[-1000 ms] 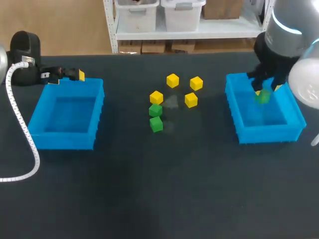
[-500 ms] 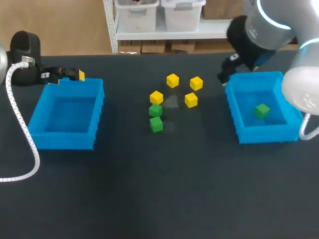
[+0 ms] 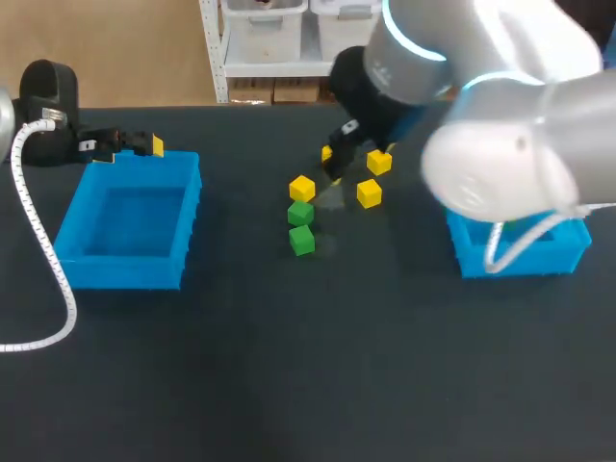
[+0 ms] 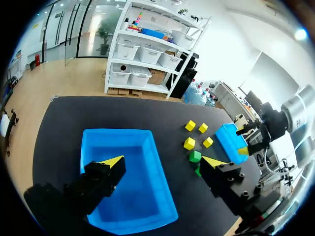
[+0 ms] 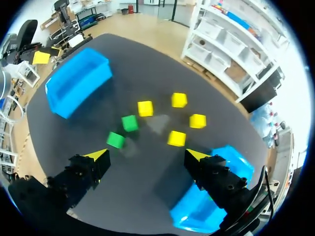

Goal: Put the green cubes in the right bin and the yellow cubes in the left bin.

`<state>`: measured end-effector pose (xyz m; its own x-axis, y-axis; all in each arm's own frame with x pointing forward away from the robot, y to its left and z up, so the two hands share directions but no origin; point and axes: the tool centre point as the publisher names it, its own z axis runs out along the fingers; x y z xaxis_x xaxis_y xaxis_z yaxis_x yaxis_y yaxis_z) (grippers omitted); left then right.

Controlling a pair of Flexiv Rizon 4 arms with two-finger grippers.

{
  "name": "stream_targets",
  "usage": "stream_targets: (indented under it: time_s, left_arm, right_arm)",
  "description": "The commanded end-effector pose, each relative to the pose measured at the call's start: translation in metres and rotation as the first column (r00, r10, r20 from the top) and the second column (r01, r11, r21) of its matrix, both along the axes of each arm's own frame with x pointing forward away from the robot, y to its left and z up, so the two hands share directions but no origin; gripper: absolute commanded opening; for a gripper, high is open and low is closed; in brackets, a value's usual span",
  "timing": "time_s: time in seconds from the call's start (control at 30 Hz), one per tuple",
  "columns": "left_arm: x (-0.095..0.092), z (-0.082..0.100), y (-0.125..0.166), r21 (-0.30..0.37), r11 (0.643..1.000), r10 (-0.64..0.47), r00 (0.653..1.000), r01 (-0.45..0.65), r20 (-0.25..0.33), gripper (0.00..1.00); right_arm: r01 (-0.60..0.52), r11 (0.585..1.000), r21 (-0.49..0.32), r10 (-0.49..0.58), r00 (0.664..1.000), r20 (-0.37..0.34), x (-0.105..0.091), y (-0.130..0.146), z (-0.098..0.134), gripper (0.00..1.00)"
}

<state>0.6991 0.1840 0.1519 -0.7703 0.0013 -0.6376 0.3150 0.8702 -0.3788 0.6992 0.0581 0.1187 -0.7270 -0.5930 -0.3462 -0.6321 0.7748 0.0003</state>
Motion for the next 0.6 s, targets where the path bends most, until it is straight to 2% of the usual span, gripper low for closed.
stream_targets:
  time_s: [0.03, 0.27, 0.43, 0.6]
  left_arm:
    - [0.000, -0.001, 0.001, -0.005, 1.000, -0.003, 1.000, 0.003, 0.004, 1.00]
    - [0.000, -0.001, 0.001, -0.005, 1.000, -0.003, 1.000, 0.003, 0.004, 1.00]
    - [0.000, -0.001, 0.001, -0.005, 1.000, -0.003, 1.000, 0.003, 0.004, 1.00]
    - [0.000, -0.001, 0.001, -0.005, 1.000, -0.003, 1.000, 0.003, 0.004, 1.00]
  right_arm:
    - [0.001, 0.999, -0.034, -0.004, 0.996, -0.091, 0.006, 0.028, -0.011, 1.00]
    - [0.042, 0.998, -0.040, -0.047, 0.989, -0.141, -0.011, 0.051, -0.032, 1.00]
    - [0.076, 0.995, -0.058, -0.085, 0.979, -0.184, -0.017, 0.052, -0.049, 1.00]
    - [0.086, 0.993, -0.077, -0.099, 0.977, -0.191, -0.018, 0.053, -0.065, 1.00]
